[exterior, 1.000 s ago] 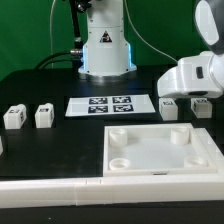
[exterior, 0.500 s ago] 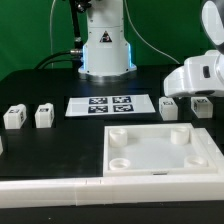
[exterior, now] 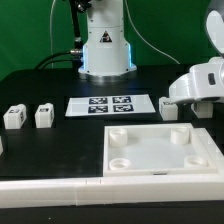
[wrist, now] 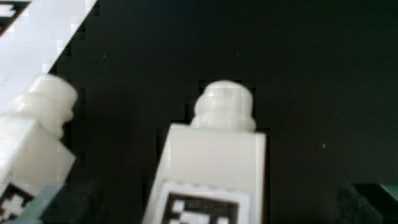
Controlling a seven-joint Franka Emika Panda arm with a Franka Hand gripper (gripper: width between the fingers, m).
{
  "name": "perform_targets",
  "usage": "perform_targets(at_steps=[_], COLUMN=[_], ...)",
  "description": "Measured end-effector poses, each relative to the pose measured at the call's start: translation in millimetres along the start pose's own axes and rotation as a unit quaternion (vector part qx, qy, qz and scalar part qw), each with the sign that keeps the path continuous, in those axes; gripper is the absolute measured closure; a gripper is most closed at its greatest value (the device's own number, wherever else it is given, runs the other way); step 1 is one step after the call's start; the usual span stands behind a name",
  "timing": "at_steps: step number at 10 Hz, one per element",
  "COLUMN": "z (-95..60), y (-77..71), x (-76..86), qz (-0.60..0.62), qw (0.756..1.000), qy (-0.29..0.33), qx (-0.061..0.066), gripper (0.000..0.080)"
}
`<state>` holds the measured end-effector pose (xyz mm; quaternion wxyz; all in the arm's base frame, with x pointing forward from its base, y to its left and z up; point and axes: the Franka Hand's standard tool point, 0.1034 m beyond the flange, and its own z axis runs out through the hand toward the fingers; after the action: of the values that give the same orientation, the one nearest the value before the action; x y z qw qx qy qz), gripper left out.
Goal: Assemble one leg
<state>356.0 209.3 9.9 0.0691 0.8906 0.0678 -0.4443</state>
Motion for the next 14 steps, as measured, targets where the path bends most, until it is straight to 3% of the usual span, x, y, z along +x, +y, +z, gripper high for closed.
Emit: perform_targets(at_steps=[3, 4, 5, 6, 7, 11, 14], z=[-0.8, -1.3, -1.3, -1.5, -1.8, -8.0, -30.3], y=[4.0, 4.0, 4.2, 5.2, 6.2, 16.1, 38.2], x=[3.9, 3.8, 3.8, 4.1, 4.3, 0.4, -22.3], qz=[-0.001, -0.001, -0.001, -0.001, 0.000, -0.004, -0.008], qw=[1.000, 1.000, 1.000, 1.000, 1.000, 1.000, 1.000], qy=[0.004, 0.005, 0.005, 0.005, 0.005, 0.003, -0.025], qx=[0.004, 0.004, 0.005, 0.005, 0.005, 0.008, 0.006], gripper=[0.0151, 0.0273, 0.0273, 0.0424, 0.0511, 0.0511, 0.0511])
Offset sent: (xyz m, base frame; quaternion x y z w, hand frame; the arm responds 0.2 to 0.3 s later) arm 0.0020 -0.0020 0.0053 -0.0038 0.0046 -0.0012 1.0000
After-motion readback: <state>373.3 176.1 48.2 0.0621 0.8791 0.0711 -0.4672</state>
